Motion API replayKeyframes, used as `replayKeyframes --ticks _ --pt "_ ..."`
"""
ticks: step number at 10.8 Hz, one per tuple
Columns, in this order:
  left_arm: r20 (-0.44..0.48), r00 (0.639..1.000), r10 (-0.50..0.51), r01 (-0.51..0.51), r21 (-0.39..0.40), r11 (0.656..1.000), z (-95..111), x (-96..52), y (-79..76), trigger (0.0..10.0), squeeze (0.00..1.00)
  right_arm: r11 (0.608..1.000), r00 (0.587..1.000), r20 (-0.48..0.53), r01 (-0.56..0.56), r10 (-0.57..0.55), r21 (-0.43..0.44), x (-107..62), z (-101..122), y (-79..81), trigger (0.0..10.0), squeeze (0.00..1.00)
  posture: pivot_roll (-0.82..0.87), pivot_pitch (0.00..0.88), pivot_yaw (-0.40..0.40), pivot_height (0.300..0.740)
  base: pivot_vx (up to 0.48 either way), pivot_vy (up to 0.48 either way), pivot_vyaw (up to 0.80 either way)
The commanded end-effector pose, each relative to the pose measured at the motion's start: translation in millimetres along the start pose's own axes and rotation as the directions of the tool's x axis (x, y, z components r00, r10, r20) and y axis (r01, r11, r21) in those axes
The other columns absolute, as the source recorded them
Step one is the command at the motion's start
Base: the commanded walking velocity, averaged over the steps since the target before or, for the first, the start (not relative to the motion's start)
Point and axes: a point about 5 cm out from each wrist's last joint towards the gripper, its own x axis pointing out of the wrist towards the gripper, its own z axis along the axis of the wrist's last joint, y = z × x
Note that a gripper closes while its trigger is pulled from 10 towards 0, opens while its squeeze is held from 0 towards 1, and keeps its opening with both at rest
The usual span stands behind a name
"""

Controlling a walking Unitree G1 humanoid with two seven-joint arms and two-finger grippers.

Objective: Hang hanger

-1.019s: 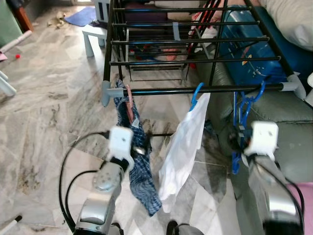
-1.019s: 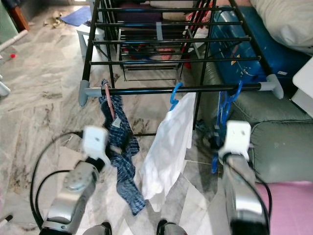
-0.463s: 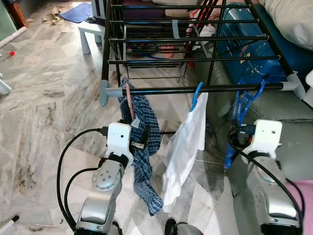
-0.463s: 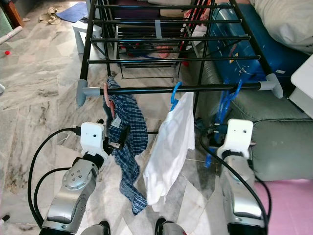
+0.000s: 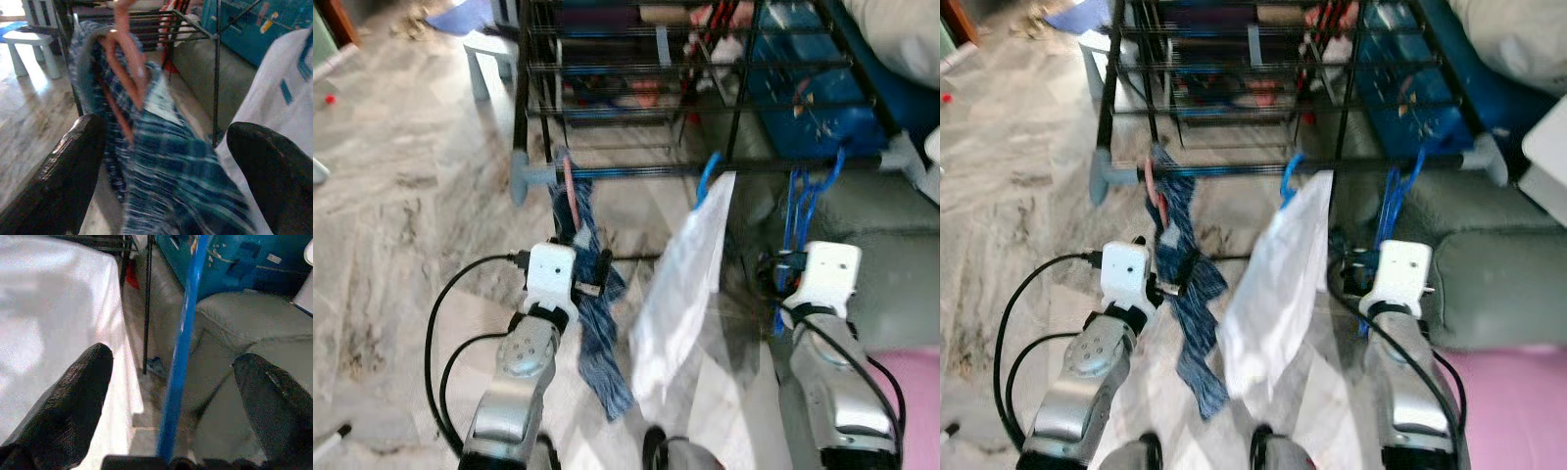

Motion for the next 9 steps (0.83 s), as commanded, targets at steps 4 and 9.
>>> replayKeyframes --ticks 4,9 --pt "-0.031 0.999 0.01 -0.01 -0.003 1.0 -11.5 2.0 0.5 10.0 0.0 0.997 1.0 -0.017 0.018 -0.017 0.076 7.4 -1.9 -10.9 10.0 0.0 -0.04 0.097 -0.026 0.74 -0.328 0.0 0.0" --pt "-0.031 0.999 0.02 -0.018 0.069 0.997 -16.9 19.3 12.7 10.0 0.0 1.0 1.0 -0.007 -0.013 0.013 -0.015 26.5 -3.9 6.4 10.0 0.0 -0.01 0.0 0.012 0.74 -0.329 0.0 0.0"
